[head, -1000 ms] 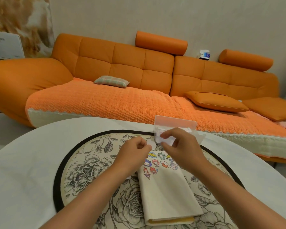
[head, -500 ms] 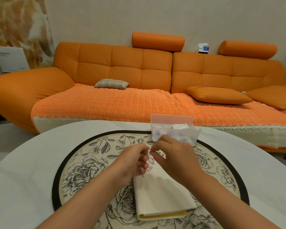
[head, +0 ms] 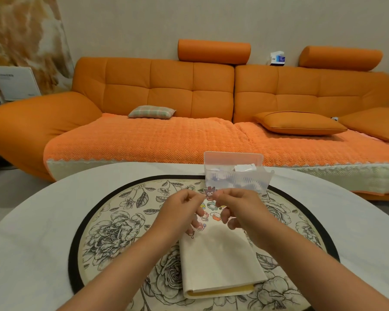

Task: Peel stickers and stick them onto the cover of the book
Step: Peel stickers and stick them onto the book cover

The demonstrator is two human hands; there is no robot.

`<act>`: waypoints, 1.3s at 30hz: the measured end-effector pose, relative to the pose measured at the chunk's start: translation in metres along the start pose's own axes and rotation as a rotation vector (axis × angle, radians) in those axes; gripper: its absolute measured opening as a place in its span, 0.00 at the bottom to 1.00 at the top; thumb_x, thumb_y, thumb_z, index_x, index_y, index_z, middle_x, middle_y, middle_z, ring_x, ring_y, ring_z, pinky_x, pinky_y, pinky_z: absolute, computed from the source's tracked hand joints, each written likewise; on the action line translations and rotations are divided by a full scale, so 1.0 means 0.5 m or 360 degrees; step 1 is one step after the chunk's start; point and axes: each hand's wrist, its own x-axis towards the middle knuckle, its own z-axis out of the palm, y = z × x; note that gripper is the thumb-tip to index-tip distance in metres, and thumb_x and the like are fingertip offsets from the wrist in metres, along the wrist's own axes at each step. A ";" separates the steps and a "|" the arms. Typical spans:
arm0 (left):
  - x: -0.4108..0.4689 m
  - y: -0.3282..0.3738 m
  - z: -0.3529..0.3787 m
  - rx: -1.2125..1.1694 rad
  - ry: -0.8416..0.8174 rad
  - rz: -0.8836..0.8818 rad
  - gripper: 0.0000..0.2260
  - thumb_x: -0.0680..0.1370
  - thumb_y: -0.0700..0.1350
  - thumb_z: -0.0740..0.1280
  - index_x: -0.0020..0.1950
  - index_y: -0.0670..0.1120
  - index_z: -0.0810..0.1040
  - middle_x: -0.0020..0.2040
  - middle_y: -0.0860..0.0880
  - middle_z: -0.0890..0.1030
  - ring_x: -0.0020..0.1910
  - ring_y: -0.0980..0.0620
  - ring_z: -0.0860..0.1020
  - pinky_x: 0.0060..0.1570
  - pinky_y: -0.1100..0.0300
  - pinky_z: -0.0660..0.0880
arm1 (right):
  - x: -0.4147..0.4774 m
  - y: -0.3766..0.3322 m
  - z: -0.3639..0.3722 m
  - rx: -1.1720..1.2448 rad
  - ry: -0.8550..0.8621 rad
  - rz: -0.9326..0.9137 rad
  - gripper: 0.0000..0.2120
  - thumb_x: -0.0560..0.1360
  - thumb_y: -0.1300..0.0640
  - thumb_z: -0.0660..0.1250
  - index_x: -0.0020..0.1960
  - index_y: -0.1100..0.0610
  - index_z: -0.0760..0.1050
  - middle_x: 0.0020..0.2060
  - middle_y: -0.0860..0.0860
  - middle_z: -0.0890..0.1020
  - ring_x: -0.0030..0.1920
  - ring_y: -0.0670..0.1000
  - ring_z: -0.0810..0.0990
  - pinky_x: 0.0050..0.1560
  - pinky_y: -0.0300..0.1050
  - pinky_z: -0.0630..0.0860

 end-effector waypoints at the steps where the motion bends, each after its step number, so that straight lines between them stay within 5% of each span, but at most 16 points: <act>1: 0.000 -0.003 0.000 0.0050 -0.0012 0.0037 0.07 0.81 0.47 0.66 0.49 0.44 0.80 0.34 0.50 0.81 0.27 0.51 0.77 0.29 0.58 0.72 | 0.001 0.001 -0.004 0.0073 -0.0044 0.0081 0.06 0.77 0.58 0.71 0.49 0.60 0.83 0.40 0.54 0.80 0.28 0.49 0.74 0.29 0.42 0.67; 7: 0.001 -0.007 0.008 0.0156 -0.0039 0.0114 0.08 0.80 0.42 0.65 0.42 0.44 0.80 0.32 0.51 0.81 0.27 0.51 0.77 0.29 0.59 0.70 | 0.007 0.013 -0.012 0.0180 -0.0200 0.0229 0.08 0.76 0.55 0.72 0.52 0.59 0.84 0.40 0.52 0.79 0.30 0.49 0.75 0.29 0.41 0.67; 14: -0.001 -0.008 0.006 0.0298 0.0076 0.0243 0.08 0.79 0.42 0.65 0.40 0.46 0.79 0.31 0.53 0.80 0.26 0.56 0.77 0.29 0.61 0.73 | -0.001 0.011 -0.011 -0.0253 0.0109 -0.0078 0.06 0.75 0.49 0.73 0.48 0.51 0.83 0.42 0.50 0.85 0.28 0.46 0.76 0.28 0.41 0.68; 20: 0.004 -0.018 0.002 0.0401 0.0043 0.0350 0.08 0.79 0.43 0.66 0.40 0.46 0.79 0.37 0.43 0.81 0.29 0.53 0.75 0.30 0.60 0.74 | -0.001 0.011 -0.014 -0.0237 0.0036 -0.0125 0.07 0.75 0.52 0.74 0.43 0.55 0.85 0.35 0.49 0.84 0.27 0.46 0.75 0.28 0.41 0.68; 26: 0.005 -0.023 -0.004 0.0710 0.0081 0.0458 0.08 0.78 0.51 0.67 0.41 0.53 0.82 0.36 0.52 0.82 0.32 0.57 0.77 0.36 0.57 0.76 | 0.007 0.017 -0.016 -0.0318 0.0101 -0.0079 0.09 0.76 0.53 0.73 0.43 0.58 0.84 0.33 0.49 0.82 0.26 0.46 0.75 0.29 0.38 0.68; 29: 0.009 -0.029 -0.015 0.1020 0.0105 0.0474 0.07 0.80 0.52 0.65 0.54 0.55 0.82 0.41 0.58 0.81 0.43 0.59 0.79 0.46 0.59 0.77 | 0.011 0.025 -0.026 -0.0374 0.0172 -0.0007 0.11 0.76 0.52 0.73 0.43 0.61 0.83 0.33 0.50 0.81 0.25 0.46 0.72 0.25 0.36 0.66; 33: 0.023 -0.061 -0.032 0.1617 -0.0037 0.0673 0.17 0.81 0.50 0.62 0.70 0.55 0.74 0.66 0.60 0.75 0.67 0.57 0.66 0.69 0.58 0.63 | 0.005 0.041 -0.034 -0.0419 -0.0035 0.0135 0.10 0.75 0.54 0.74 0.40 0.60 0.84 0.27 0.49 0.78 0.21 0.44 0.68 0.23 0.35 0.62; 35: 0.027 -0.073 -0.032 0.1698 -0.0142 0.0669 0.19 0.82 0.51 0.60 0.73 0.56 0.72 0.72 0.60 0.70 0.73 0.57 0.61 0.73 0.57 0.55 | 0.008 0.055 -0.028 -0.0537 -0.0063 0.0164 0.11 0.74 0.52 0.76 0.40 0.60 0.84 0.28 0.51 0.78 0.20 0.42 0.68 0.24 0.36 0.63; 39: 0.035 -0.084 -0.032 0.1719 -0.0171 0.0689 0.19 0.82 0.51 0.59 0.73 0.56 0.71 0.73 0.59 0.68 0.74 0.57 0.59 0.74 0.57 0.54 | 0.024 0.073 -0.023 -0.0799 0.0009 0.0125 0.12 0.73 0.49 0.76 0.37 0.56 0.83 0.25 0.47 0.76 0.20 0.42 0.68 0.25 0.35 0.64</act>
